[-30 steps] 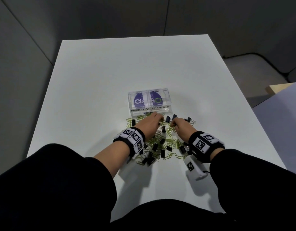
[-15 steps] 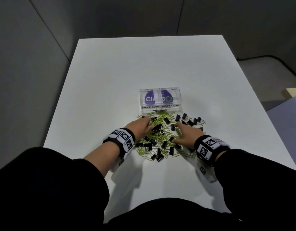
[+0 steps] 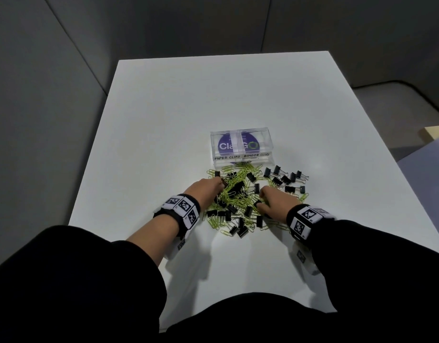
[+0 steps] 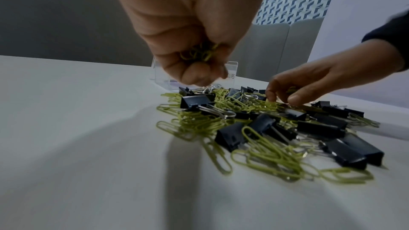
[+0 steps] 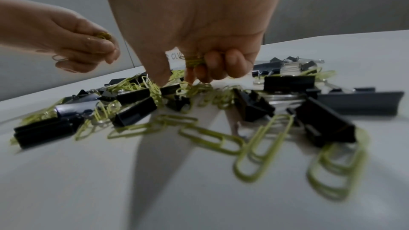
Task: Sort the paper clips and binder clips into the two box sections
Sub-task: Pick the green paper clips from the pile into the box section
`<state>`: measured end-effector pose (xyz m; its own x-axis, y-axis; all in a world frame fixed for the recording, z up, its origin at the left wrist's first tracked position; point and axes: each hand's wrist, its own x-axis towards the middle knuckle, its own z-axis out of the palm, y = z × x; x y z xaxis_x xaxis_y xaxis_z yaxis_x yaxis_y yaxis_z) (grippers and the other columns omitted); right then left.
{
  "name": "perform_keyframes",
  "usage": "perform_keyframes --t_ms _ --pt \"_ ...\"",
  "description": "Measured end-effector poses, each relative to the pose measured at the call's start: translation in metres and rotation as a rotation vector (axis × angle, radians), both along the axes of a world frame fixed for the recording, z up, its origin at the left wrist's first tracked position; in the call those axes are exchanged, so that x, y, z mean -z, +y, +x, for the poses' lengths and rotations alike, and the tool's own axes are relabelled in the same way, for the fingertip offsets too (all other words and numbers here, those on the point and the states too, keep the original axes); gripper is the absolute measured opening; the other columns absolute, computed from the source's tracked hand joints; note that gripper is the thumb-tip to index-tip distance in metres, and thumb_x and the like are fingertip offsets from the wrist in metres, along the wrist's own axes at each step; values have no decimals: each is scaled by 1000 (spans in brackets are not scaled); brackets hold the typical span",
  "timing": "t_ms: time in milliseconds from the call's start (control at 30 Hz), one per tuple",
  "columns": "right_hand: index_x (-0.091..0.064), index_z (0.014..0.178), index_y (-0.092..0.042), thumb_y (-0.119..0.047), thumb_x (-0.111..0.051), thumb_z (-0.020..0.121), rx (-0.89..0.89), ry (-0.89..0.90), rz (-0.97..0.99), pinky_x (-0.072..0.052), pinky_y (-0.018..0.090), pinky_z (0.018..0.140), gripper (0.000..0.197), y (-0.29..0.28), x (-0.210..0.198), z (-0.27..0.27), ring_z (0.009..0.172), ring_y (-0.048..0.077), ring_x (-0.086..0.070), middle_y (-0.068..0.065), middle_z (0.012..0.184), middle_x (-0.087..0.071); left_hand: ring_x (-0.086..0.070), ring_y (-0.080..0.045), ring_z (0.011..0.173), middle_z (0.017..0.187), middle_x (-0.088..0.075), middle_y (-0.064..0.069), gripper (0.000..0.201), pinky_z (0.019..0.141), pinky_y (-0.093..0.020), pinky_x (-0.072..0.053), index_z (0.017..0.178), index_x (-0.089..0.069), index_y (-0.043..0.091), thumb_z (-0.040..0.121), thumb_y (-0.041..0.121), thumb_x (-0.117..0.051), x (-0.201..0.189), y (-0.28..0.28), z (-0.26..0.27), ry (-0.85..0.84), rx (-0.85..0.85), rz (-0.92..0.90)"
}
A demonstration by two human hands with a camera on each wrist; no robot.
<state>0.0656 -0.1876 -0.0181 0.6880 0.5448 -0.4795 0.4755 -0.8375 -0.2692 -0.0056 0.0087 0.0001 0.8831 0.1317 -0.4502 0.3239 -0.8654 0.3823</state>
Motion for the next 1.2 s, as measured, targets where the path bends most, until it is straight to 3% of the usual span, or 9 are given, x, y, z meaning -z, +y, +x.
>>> perform_keyframes --t_ms 100,233,367,533,667,833,1033,1200 --pt "-44 123 -16 -51 -47 90 -19 -29 6 -50 33 83 49 5 1 0 102 20 -59 3 122 -55 -50 -20 77 87 -55 -7 37 70 -30 -41 107 -51 5 100 35 -31 0 1 3 -18 104 112" --pt "-46 113 -16 -57 -51 85 -68 -89 -10 -53 34 83 51 17 6 -1 97 18 -57 3 113 -57 -61 -22 90 101 -64 -4 35 77 -33 -51 108 -53 12 94 44 -45 2 -5 9 -14 173 220" --pt "-48 110 -14 -53 -54 85 7 -19 -2 -49 32 79 47 19 7 -1 85 15 -50 3 106 -57 -62 -23 100 112 -63 -5 48 79 -33 -50 121 -49 13 88 48 -53 11 -7 12 32 121 240" --pt "-46 98 -18 -43 -53 90 79 86 41 -36 22 58 27 17 9 3 82 15 -50 -3 92 -51 -61 -20 98 112 -64 -5 49 77 -30 -49 119 -52 12 88 50 -53 14 -10 15 43 122 197" --pt "-42 91 -19 -37 -52 92 41 121 77 -31 19 54 20 18 10 6 81 16 -50 -1 90 -51 -61 -23 100 111 -64 -6 45 78 -32 -48 118 -53 12 89 47 -52 11 -7 16 39 146 192" --pt "-43 86 -15 -34 -46 96 -5 108 78 -38 27 70 21 17 10 8 80 17 -49 3 89 -52 -60 -23 96 106 -63 -6 36 76 -31 -46 110 -52 10 94 42 -45 14 -6 13 20 196 182" --pt "-45 89 -13 -27 -46 96 -23 113 93 -35 26 71 17 16 9 11 82 18 -47 5 91 -52 -57 -23 99 112 -56 -8 36 81 -34 -48 112 -50 8 96 39 -42 14 -5 11 44 215 129" --pt "-52 113 -7 -14 -49 91 -54 133 104 -42 26 84 23 7 2 14 95 18 -50 11 116 -56 -57 -22 107 120 -58 -6 36 89 -33 -47 125 -47 11 97 33 -43 8 -1 8 -35 160 94"
